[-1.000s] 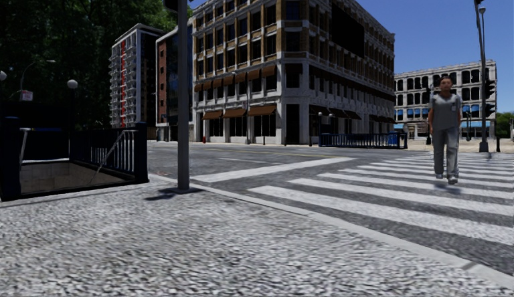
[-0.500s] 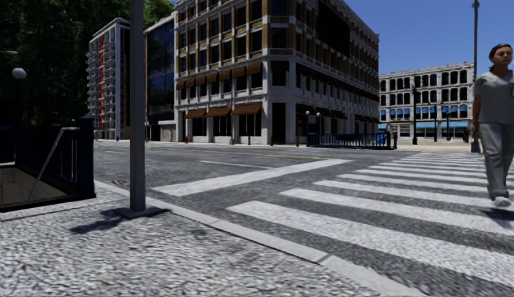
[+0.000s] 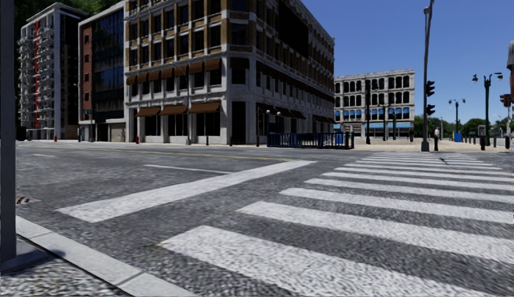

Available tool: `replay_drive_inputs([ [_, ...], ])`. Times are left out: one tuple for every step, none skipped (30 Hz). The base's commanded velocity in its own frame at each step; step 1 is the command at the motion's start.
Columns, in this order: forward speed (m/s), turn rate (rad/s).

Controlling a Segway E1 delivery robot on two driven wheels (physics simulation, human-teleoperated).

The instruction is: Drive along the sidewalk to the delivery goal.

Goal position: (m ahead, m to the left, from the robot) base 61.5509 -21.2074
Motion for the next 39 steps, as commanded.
replay_drive_inputs([
  [1.48,-0.45],
  [1.42,-0.45],
  [1.38,-0.45],
  [1.36,-0.45],
  [1.36,-0.45],
  [1.33,-0.45],
  [1.32,-0.45],
  [1.32,-0.45],
  [1.32,-0.45],
  [1.32,-0.46],
  [1.32,-0.48],
  [1.32,-0.51],
  [1.32,-0.52],
  [1.32,-0.52],
  [1.31,-0.53],
  [1.31,-0.53],
  [1.31,-0.53],
  [1.31,-0.53],
  [1.31,-0.53],
  [1.31,-0.53],
  [1.31,-0.53],
  [1.31,-0.53],
  [1.31,-0.53],
  [1.31,-0.53],
  [1.31,-0.53],
  [1.31,-0.53],
  [1.31,-0.53],
  [1.31,-0.53],
  [1.31,-0.53],
  [1.31,-0.53],
  [1.31,-0.53],
  [1.31,-0.53],
  [1.31,-0.53],
  [1.31,-0.53],
  [1.31,-0.53],
  [1.31,-0.53],
  [1.32,-0.53],
  [1.32,-0.53],
  [1.32,-0.53],
])
